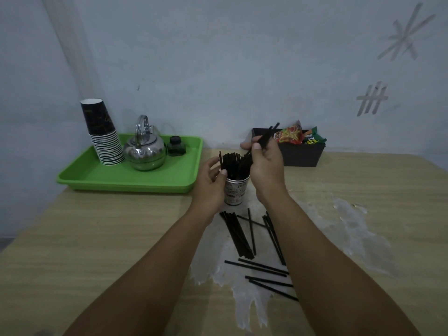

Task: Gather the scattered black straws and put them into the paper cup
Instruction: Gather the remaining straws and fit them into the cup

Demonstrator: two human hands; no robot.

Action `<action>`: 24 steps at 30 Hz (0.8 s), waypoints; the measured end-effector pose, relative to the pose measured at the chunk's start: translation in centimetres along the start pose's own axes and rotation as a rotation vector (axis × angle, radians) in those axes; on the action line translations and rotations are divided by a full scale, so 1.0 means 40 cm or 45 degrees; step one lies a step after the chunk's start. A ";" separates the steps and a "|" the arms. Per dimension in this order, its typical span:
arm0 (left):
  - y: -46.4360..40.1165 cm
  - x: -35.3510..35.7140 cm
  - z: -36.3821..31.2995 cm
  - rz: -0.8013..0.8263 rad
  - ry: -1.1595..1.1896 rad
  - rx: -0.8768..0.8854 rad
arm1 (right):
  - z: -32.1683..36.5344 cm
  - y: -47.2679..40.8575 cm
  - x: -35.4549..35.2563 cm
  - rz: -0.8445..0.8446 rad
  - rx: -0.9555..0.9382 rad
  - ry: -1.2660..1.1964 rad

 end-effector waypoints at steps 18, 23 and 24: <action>-0.005 -0.002 0.014 -0.007 -0.030 -0.014 | -0.008 0.023 -0.002 0.074 -0.029 0.250; -0.003 -0.003 0.015 -0.012 -0.039 -0.024 | 0.004 0.007 -0.022 0.013 -0.061 0.303; -0.002 -0.002 0.017 -0.009 -0.039 -0.029 | 0.004 0.008 -0.021 0.032 -0.069 0.318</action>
Point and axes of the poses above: each hand's wrist, its own y-axis away from the middle knuckle, its own x-axis out of the palm, z = x × y, the point moved 10 cm from there along -y, towards the middle knuckle, and after that the axes turned 11 degrees about -y, right-handed, at the moved point
